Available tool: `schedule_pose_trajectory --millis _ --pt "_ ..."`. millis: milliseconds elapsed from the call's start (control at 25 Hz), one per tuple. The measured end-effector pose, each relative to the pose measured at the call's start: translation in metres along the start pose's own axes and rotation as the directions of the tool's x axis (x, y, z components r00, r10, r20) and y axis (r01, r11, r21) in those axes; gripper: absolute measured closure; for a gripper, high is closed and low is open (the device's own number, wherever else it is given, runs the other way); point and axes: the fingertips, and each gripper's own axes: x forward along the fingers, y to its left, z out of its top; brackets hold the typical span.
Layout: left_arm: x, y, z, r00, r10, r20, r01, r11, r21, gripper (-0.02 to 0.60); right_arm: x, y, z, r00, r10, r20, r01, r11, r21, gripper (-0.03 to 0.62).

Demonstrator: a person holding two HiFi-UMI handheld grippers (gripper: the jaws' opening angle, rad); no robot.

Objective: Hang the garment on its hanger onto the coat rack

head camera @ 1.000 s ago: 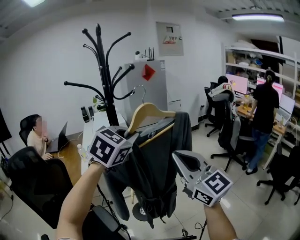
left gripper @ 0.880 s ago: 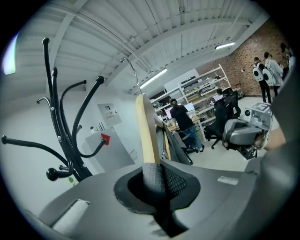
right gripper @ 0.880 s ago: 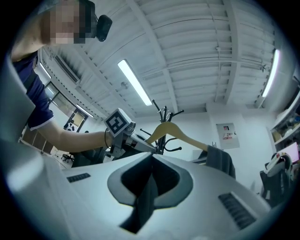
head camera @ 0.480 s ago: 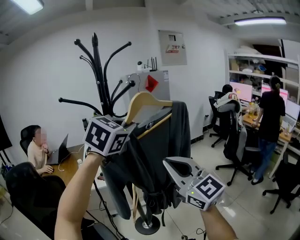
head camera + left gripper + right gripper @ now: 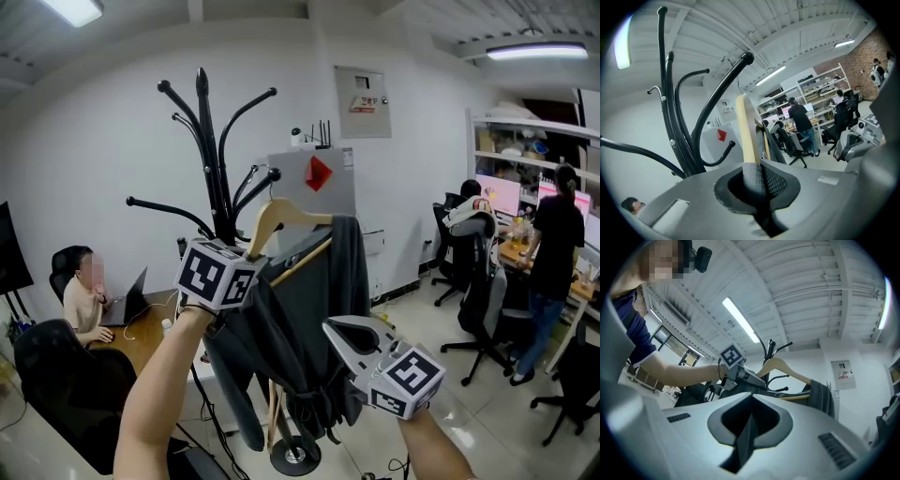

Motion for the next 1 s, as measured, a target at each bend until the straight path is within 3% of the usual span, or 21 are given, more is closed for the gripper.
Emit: schedule_pose_trajectory --millis 520,1000 --pt "0.008 0.024 -0.068 0.994 0.066 -0.091 -0.074 0.994 -0.085 0.565 0.016 0.019 -0.034 0.999 0.039 -0.034 -0.037 0.997 0.065 0.594" --pt "0.028 0.040 -0.110 0.987 0.075 -0.141 -0.100 0.979 -0.178 0.565 0.013 0.019 -0.053 0.997 0.022 -0.068 -0.015 0.994 0.105 0.594"
